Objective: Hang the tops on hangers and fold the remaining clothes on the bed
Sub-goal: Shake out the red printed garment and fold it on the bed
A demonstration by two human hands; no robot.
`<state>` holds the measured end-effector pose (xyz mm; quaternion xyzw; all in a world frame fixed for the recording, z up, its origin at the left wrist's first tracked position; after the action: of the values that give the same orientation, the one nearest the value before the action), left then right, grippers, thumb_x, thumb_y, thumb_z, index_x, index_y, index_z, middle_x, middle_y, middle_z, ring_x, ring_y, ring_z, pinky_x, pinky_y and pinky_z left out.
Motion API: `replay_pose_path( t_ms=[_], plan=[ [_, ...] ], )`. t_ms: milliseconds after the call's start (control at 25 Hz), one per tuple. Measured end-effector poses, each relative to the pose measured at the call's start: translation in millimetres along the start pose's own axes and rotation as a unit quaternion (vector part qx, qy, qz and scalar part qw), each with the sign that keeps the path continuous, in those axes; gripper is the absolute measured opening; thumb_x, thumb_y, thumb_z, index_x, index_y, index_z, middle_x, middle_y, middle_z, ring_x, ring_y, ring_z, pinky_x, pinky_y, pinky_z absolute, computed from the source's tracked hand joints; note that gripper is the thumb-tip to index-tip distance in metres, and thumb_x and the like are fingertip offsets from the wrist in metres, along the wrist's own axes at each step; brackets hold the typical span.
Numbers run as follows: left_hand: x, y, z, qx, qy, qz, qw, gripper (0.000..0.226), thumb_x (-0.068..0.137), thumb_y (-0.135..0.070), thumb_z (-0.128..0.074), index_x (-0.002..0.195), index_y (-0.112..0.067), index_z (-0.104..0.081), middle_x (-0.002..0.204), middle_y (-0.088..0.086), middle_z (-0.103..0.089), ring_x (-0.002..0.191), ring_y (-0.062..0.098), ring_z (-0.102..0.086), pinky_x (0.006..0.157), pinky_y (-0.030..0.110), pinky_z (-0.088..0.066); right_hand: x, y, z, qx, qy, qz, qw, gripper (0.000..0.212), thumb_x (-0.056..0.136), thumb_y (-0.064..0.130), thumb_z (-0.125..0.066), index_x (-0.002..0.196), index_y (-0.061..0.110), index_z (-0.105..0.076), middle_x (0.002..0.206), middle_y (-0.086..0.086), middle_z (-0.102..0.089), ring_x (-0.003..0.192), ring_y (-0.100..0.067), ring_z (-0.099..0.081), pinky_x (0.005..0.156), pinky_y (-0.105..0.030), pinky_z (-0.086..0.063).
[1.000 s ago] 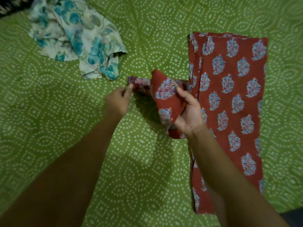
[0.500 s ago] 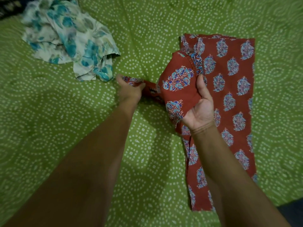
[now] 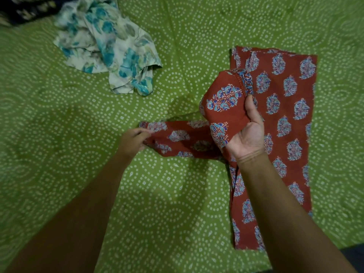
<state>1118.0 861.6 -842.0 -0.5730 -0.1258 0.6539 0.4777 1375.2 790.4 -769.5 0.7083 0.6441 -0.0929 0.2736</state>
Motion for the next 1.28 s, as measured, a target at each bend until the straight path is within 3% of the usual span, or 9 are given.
replay_pose_path(
  t_ms=[120, 280, 480, 720, 840, 960, 1040, 1160, 1280],
  plan=[
    [-2.9, 16.9, 6.0, 0.066, -0.103, 0.028, 0.992, 0.027, 0.075, -0.040, -0.078, 0.080, -0.015, -0.069, 0.082, -0.006, -0.067, 0.076, 0.010, -0.062, 0.062, 0.009, -0.046, -1.1, -12.4, -6.0, -0.012, -0.004, -0.015, 1.000, 0.045, 0.088, 0.038, -0.050, 0.108, 0.004, -0.072, 0.121, -0.012, -0.065, 0.113, -0.026, -0.061, 0.104, -0.047, -0.042],
    [1.7, 18.3, -4.3, 0.170, -0.175, 0.007, 0.970, 0.051, 0.065, -0.034, -0.086, 0.107, -0.017, -0.062, 0.126, 0.005, -0.048, 0.113, 0.020, -0.052, 0.092, 0.030, -0.045, -0.1, -21.8, -7.2, -0.031, -0.013, -0.014, 0.999, 0.043, 0.087, 0.037, -0.050, 0.104, 0.004, -0.073, 0.117, -0.011, -0.067, 0.109, -0.026, -0.064, 0.101, -0.046, -0.045],
    [-12.2, 18.8, 2.5, 0.091, -0.107, -0.123, 0.982, 0.058, 0.065, -0.013, -0.086, 0.116, -0.012, -0.058, 0.123, 0.001, -0.046, 0.111, 0.011, -0.044, 0.091, 0.012, -0.034, -2.4, -22.3, -5.1, -0.022, -0.025, 0.008, 0.999, 0.046, 0.089, 0.036, -0.051, 0.118, 0.003, -0.065, 0.131, -0.013, -0.059, 0.128, -0.027, -0.050, 0.109, -0.047, -0.036],
    [-40.2, 62.8, 14.8, 0.002, 0.025, -0.063, 0.998, 0.034, 0.075, -0.003, -0.076, 0.099, -0.026, -0.071, 0.114, -0.002, -0.068, 0.105, 0.008, -0.063, 0.098, 0.036, -0.050, -14.2, -46.1, -14.8, -0.188, -0.089, 0.045, 0.977, 0.033, 0.092, 0.024, -0.053, 0.120, 0.007, -0.061, 0.123, -0.011, -0.064, 0.117, -0.021, -0.060, 0.104, -0.037, -0.044],
    [-40.7, 74.0, 12.8, -0.024, -0.002, -0.016, 1.000, 0.020, 0.082, -0.015, -0.073, 0.094, -0.031, -0.071, 0.112, 0.002, -0.069, 0.104, 0.015, -0.065, 0.095, 0.035, -0.052, -20.9, -82.5, -21.4, -0.557, -0.091, 0.057, 0.824, 0.027, 0.093, 0.013, -0.054, 0.119, 0.017, -0.060, 0.100, -0.002, -0.067, 0.082, 0.002, -0.062, 0.080, -0.023, -0.048],
    [-35.7, 84.5, 15.2, -0.170, -0.074, 0.093, 0.978, 0.046, 0.067, -0.068, -0.068, 0.087, -0.028, -0.076, 0.101, 0.001, -0.073, 0.099, 0.020, -0.068, 0.096, 0.041, -0.050, -13.8, -180.2, -8.8, -0.868, 0.106, -0.024, 0.484, 0.064, 0.097, 0.010, -0.037, 0.153, 0.021, -0.008, 0.156, -0.008, -0.026, 0.137, -0.019, -0.035, 0.108, -0.036, -0.035],
    [-33.2, 89.0, 13.4, -0.199, -0.103, 0.121, 0.967, 0.053, 0.065, -0.072, -0.067, 0.086, -0.024, -0.075, 0.094, -0.003, -0.074, 0.091, 0.014, -0.069, 0.090, 0.034, -0.052, -10.3, -228.9, 21.0, -0.935, 0.117, -0.084, 0.323, 0.064, 0.100, 0.014, -0.025, 0.152, 0.017, 0.013, 0.160, -0.008, 0.013, 0.147, -0.033, 0.004, 0.119, -0.046, -0.012],
    [-28.0, 80.7, 13.3, -0.094, -0.153, 0.106, 0.978, 0.035, 0.078, -0.052, -0.070, 0.067, -0.019, -0.071, 0.070, -0.001, -0.070, 0.074, 0.018, -0.067, 0.067, 0.025, -0.049, -10.3, -254.9, 39.3, -0.958, 0.131, -0.076, 0.243, 0.058, 0.101, 0.015, -0.017, 0.150, 0.009, 0.012, 0.159, -0.015, 0.012, 0.145, -0.039, 0.010, 0.119, -0.049, -0.008],
    [-24.5, 68.4, 17.1, 0.069, -0.216, 0.122, 0.966, 0.051, 0.091, -0.051, -0.054, 0.080, -0.004, -0.070, 0.081, 0.013, -0.068, 0.079, 0.030, -0.062, 0.066, 0.029, -0.039, -13.2, -226.7, 42.8, -0.962, 0.125, 0.065, 0.233, 0.053, 0.095, 0.015, -0.023, 0.147, 0.010, -0.034, 0.153, -0.016, -0.031, 0.139, -0.037, -0.033, 0.107, -0.050, -0.038]
  ],
)
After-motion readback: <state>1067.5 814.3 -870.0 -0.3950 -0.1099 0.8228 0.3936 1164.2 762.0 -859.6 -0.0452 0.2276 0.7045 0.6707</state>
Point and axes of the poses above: each hand's wrist, its own x-axis towards the middle knuckle, its own z-axis out of the back of the hand, y = z × x, the point moved 7 cm from there along x, towards the middle knuckle
